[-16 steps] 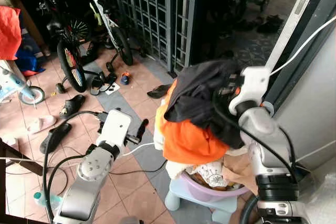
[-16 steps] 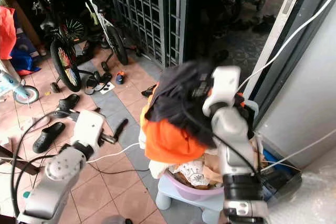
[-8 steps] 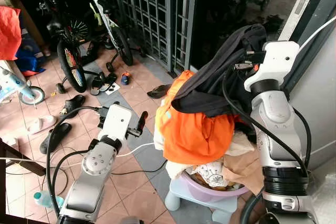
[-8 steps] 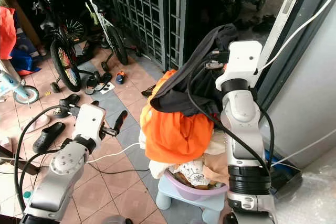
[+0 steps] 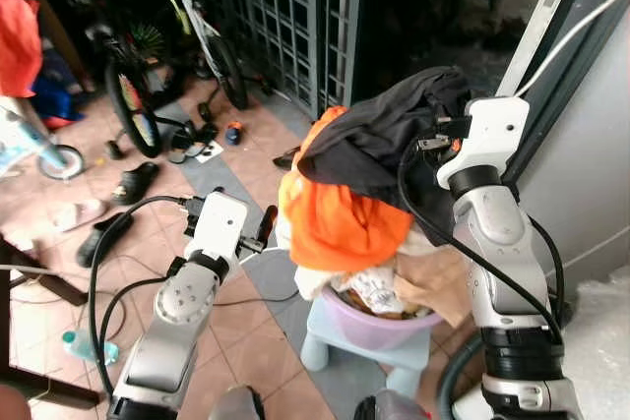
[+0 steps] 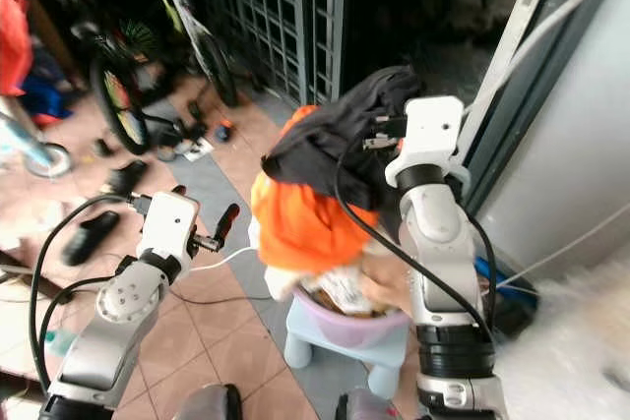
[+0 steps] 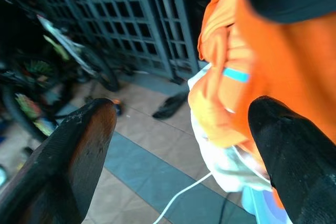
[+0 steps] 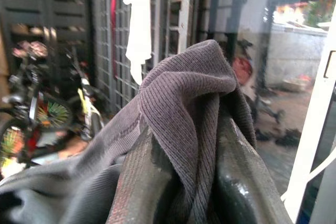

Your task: Clothes washing

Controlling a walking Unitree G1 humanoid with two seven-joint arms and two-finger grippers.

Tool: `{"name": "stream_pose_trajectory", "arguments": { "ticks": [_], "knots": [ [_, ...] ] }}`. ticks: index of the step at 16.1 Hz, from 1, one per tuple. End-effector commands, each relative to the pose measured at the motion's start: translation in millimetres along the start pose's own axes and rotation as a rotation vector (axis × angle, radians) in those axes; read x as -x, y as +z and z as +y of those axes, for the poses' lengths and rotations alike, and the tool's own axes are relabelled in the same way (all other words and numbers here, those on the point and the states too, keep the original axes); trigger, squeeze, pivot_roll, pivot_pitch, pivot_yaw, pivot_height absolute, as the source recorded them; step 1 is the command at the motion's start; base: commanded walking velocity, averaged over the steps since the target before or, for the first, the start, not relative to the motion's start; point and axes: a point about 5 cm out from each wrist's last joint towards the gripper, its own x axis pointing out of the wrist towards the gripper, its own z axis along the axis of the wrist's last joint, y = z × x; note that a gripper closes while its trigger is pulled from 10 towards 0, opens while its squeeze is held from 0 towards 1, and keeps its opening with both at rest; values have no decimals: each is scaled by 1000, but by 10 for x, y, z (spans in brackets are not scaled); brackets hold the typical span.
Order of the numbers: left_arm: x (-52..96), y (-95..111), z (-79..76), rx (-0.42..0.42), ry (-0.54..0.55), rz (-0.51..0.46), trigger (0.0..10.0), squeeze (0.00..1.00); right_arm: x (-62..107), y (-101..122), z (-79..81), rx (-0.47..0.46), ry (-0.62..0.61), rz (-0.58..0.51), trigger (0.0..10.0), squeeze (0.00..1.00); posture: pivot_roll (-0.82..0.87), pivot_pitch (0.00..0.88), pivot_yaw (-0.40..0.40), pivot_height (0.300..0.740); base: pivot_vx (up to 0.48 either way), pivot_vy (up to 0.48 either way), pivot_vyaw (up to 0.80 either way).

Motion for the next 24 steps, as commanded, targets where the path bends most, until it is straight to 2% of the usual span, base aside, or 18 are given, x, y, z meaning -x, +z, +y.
{"name": "stream_pose_trajectory", "arguments": {
  "ticks": [1,2,3,7,17,24],
  "knots": [
    [6,-9,-11,-9,-5,1,10000,0,-7,43,-4,6,3,-16,353,0,-27,0,64,740,-270,-296,0],
    [1,-9,-14,-13,-9,-1,10000,0,-10,30,-7,11,3,-11,4235,0,-25,0,64,740,-247,-296,0],
    [-1,-10,-16,-14,-10,-2,10000,0,-13,17,-9,12,3,-3,10000,0,-25,0,64,740,-244,-292,0],
    [-4,-5,-27,-12,-20,-11,10000,0,-26,-4,-12,30,6,7,10000,0,-25,0,62,740,0,-73,0],
    [1,-14,-20,61,-13,-11,10000,0,-93,31,-136,68,-51,-6,10000,0,-32,0,64,740,0,0,-800],
    [26,-18,-8,72,-14,-3,10000,0,-99,-3,-123,69,-61,3,10000,0,-24,0,68,740,0,285,-800]
  ]
}}
